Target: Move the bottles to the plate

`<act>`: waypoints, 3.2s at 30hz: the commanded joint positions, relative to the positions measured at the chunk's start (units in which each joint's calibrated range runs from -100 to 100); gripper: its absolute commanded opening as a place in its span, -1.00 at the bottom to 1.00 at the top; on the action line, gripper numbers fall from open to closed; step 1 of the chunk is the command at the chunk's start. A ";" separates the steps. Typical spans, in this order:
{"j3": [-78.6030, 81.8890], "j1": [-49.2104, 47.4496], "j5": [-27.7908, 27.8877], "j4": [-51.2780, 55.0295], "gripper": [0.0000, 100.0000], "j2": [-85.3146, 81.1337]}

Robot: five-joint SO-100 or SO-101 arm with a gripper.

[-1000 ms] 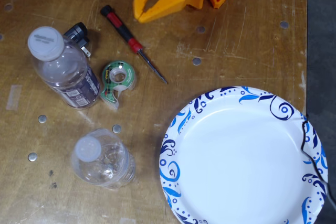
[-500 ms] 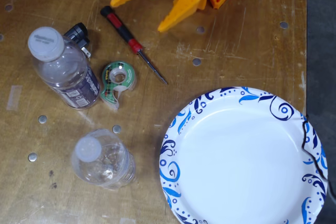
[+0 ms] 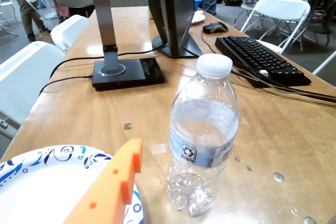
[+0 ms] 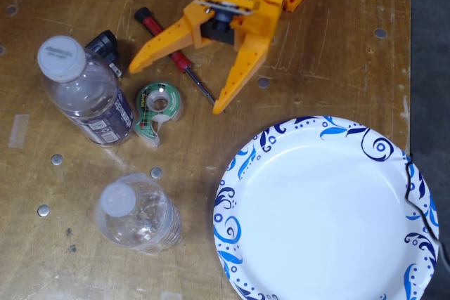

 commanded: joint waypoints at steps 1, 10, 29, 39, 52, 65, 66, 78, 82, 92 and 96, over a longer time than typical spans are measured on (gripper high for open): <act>-7.56 0.48 0.16 -5.24 -0.15 7.37; -23.05 1.89 0.16 -15.68 -0.13 28.37; -40.17 1.67 0.16 -16.20 -0.11 44.55; -47.74 1.67 0.16 -16.20 -0.12 51.64; -53.77 2.86 0.16 -16.29 -0.13 56.27; -56.03 3.50 -0.15 -16.20 -0.20 59.31; -55.84 3.61 -0.15 -16.20 -0.25 59.23; -55.21 6.63 -0.04 -16.20 -0.56 58.80; -55.12 6.85 0.16 -16.20 -0.63 58.80; -53.14 7.38 -0.15 -16.29 -0.78 58.72; -52.87 8.68 0.16 -16.38 -0.85 58.64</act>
